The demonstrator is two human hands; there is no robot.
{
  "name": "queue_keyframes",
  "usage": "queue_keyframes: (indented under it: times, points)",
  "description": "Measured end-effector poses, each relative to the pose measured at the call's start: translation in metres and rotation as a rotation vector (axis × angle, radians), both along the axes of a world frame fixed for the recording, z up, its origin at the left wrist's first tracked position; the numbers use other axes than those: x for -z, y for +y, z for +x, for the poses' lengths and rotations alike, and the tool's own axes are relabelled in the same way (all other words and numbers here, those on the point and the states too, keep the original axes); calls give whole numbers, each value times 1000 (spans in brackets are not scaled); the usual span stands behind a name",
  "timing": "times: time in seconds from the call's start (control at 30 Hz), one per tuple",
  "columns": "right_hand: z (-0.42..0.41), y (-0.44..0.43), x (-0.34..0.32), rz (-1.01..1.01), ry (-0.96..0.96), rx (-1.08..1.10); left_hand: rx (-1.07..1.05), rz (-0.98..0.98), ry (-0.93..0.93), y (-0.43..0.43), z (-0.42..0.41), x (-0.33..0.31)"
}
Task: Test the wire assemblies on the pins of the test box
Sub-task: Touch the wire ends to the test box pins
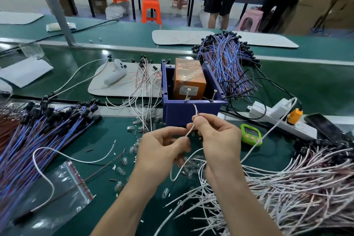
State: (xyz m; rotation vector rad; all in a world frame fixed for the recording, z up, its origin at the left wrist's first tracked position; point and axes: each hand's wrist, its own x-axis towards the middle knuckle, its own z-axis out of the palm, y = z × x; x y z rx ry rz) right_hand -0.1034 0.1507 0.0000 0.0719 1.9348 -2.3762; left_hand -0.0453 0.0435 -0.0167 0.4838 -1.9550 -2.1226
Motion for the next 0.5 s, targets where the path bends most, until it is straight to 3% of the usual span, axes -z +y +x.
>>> queue_keyframes:
  times: [0.23, 0.5]
  points:
    - [-10, 23, -2, 144, 138, -44, -240, -414, -22, -20, 3, 2]
    - [-35, 63, -19, 227, 232, -82, -318, -632, -30, -29, -5, -7]
